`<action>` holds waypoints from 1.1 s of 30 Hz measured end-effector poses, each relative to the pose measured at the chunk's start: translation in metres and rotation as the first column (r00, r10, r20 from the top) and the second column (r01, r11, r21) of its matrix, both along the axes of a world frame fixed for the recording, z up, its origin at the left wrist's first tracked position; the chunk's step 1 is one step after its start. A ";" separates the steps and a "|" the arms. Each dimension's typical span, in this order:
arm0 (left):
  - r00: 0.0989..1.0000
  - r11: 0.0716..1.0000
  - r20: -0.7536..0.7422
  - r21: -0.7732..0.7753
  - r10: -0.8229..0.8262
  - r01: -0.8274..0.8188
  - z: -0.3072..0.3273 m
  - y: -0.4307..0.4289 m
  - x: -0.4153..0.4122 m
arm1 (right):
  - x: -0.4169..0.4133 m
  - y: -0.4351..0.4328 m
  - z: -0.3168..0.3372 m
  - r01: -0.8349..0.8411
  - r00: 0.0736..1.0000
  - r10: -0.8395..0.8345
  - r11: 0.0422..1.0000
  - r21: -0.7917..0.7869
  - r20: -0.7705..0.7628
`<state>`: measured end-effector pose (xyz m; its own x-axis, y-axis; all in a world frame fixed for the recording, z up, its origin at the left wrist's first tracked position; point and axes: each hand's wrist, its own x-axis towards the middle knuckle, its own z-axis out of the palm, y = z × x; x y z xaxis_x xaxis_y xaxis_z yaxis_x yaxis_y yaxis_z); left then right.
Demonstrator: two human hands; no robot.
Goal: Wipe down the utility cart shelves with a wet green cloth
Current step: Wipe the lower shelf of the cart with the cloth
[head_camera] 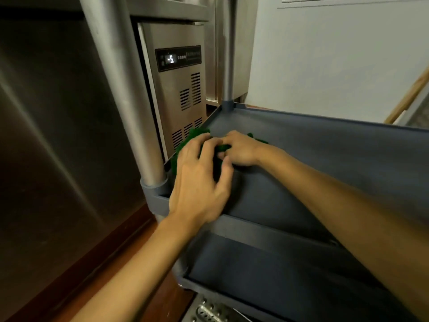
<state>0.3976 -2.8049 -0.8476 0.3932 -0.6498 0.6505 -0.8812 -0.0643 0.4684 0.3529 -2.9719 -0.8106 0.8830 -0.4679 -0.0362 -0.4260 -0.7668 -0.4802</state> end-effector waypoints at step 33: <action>0.989 0.994 0.143 -0.097 -0.027 0.041 -0.003 -0.010 0.013 | -0.309 0.023 -0.007 0.061 0.998 -0.061 0.998 -0.016 -0.005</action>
